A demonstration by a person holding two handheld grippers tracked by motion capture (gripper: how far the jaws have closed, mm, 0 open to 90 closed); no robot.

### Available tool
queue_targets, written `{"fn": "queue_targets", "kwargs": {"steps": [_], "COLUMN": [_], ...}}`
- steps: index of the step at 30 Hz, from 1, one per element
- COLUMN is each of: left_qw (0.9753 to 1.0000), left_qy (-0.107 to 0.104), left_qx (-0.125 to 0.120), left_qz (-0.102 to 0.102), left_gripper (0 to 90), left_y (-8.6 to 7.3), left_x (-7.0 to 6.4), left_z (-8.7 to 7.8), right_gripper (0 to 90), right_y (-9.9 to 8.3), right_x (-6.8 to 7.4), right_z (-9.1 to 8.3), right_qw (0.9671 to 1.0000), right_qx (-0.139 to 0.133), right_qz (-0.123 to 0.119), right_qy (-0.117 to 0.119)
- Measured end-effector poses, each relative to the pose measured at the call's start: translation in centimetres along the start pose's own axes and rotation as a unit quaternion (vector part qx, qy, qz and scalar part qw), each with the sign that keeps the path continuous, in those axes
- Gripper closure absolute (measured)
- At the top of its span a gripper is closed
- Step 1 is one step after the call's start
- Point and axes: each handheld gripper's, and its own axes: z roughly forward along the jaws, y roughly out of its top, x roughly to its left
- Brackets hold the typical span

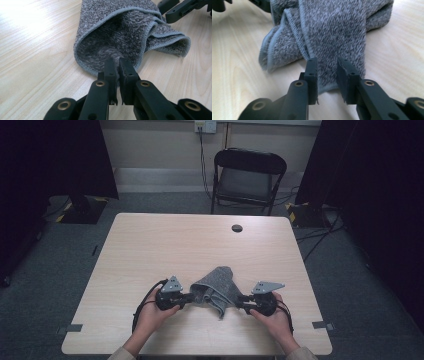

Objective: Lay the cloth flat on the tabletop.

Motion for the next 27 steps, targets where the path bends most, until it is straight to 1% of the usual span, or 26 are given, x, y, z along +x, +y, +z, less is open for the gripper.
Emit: {"fn": "queue_targets", "kwargs": {"steps": [2, 6, 8, 9, 10, 12, 13, 14, 15, 16, 17, 19, 20, 23, 27], "left_qw": [1.0000, 1.0000, 1.0000, 1.0000, 1.0000, 1.0000, 1.0000, 1.0000, 1.0000, 1.0000, 1.0000, 1.0000, 1.0000, 1.0000, 0.9999], "left_qy": [0.000, 0.003, 0.003, 0.004, 0.004, 0.005, 0.005, 0.008, 0.008, 0.007, 0.007, 0.007, 0.007, 0.006, 0.010], "left_qx": [0.001, 0.002, 0.003, 0.002, 0.001, 0.002, 0.002, 0.004, 0.004, 0.002, 0.001, 0.001, 0.001, -0.004, -0.009], "left_qz": [-0.001, -0.004, -0.004, -0.005, -0.005, -0.005, -0.005, -0.001, -0.001, -0.001, -0.001, 0.000, 0.000, -0.001, -0.005], "left_gripper": [85.3, 85.3, 85.3, 85.3, 85.3, 85.3, 85.3, 85.3, 85.3, 85.3, 85.3, 85.3, 85.3, 85.3, 85.3], "left_y": [-0.1, -0.2, -0.2, -0.2, -0.2, -0.2, -0.2, -0.1, -0.1, -0.1, 0.0, 0.1, 0.1, 0.2, 0.3], "left_x": [0.0, 0.2, 0.2, 0.2, 0.2, 0.2, 0.2, 0.2, 0.2, 0.2, 0.2, 0.2, 0.2, 0.5, 0.7], "left_z": [0.0, -0.3, -0.3, -0.3, -0.4, -0.4, -0.4, -0.5, -0.5, -0.5, -0.5, -0.6, -0.6, -0.9, -1.3], "right_gripper": [69.1, 68.9, 69.1, 73.7, 76.3, 80.1, 80.1, 83.7, 83.7, 87.6, 88.1, 88.7, 88.7, 88.8, 88.8], "right_y": [-0.1, -0.2, -0.2, -0.1, -0.1, -0.1, -0.1, -0.2, -0.2, -0.3, -0.2, -0.2, -0.2, 0.3, 0.4], "right_x": [0.2, 0.4, 0.5, 0.6, 0.7, 0.7, 0.7, 0.7, 0.7, 0.7, 0.7, 0.6, 0.6, 0.2, -0.1], "right_z": [0.3, 0.5, 0.5, 0.5, 0.4, 0.4, 0.4, 0.3, 0.3, 0.2, 0.2, 0.0, 0.0, -0.8, -1.4], "right_qw": [0.9997, 0.9991, 0.9990, 0.9986, 0.9982, 0.9983, 0.9983, 0.9983, 0.9983, 0.9984, 0.9985, 0.9989, 0.9989, 0.9997, 0.9997], "right_qx": [0.019, 0.029, 0.029, 0.032, 0.037, 0.036, 0.036, 0.036, 0.036, 0.036, 0.036, 0.037, 0.037, 0.021, 0.016], "right_qz": [-0.017, -0.029, -0.033, -0.037, -0.040, -0.035, -0.035, -0.034, -0.034, -0.032, -0.027, -0.020, -0.020, 0.003, 0.019], "right_qy": [-0.004, -0.007, -0.011, -0.022, -0.026, -0.028, -0.028, -0.030, -0.030, -0.030, -0.029, -0.022, -0.022, -0.008, 0.001]}}
